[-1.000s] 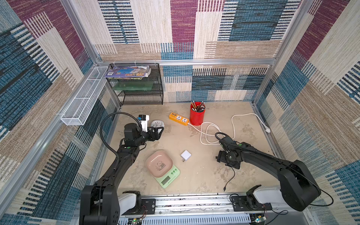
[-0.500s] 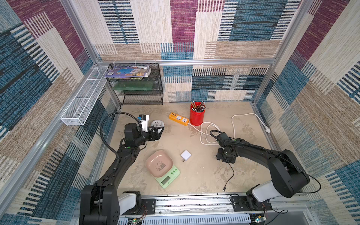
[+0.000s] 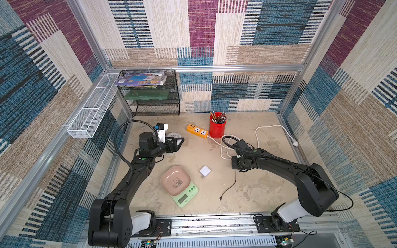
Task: Charge the electronic scale
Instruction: Pick up the charging cable from the center of the board.
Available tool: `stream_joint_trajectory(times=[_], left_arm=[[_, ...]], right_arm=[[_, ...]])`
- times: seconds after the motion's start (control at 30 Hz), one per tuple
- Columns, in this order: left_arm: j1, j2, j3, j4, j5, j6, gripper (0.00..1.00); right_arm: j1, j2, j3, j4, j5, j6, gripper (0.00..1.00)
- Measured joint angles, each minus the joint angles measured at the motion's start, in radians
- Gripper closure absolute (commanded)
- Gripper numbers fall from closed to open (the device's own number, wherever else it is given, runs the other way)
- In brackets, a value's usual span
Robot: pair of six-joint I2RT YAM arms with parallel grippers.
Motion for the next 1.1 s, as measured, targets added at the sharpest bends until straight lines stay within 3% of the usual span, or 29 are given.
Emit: stream_joint_trajectory(times=[0.3,0.67,0.9,1.1], left_arm=[[-0.238,0.097,0.236,-0.154,0.128,-0.102,0.2],[-0.322,0.176,0.321,-0.238,0.257,-0.185,0.36],[-0.357,0.228,0.358,-0.238,0.285,-0.204,0.38],[-0.375,0.257,0.39,-0.238,0.296,-0.204,0.64]], right_arm=[[0.075,-0.171,-0.024,0.194,-0.057,-0.211,1.0],[0.038,-0.362,-0.128,0.426,-0.2,-0.39,1.0],[0.036,-0.406,-0.155,0.463,-0.307,-0.441,1.0],[0.036,-0.44,-0.176,0.47,-0.368,-0.466,1.0]])
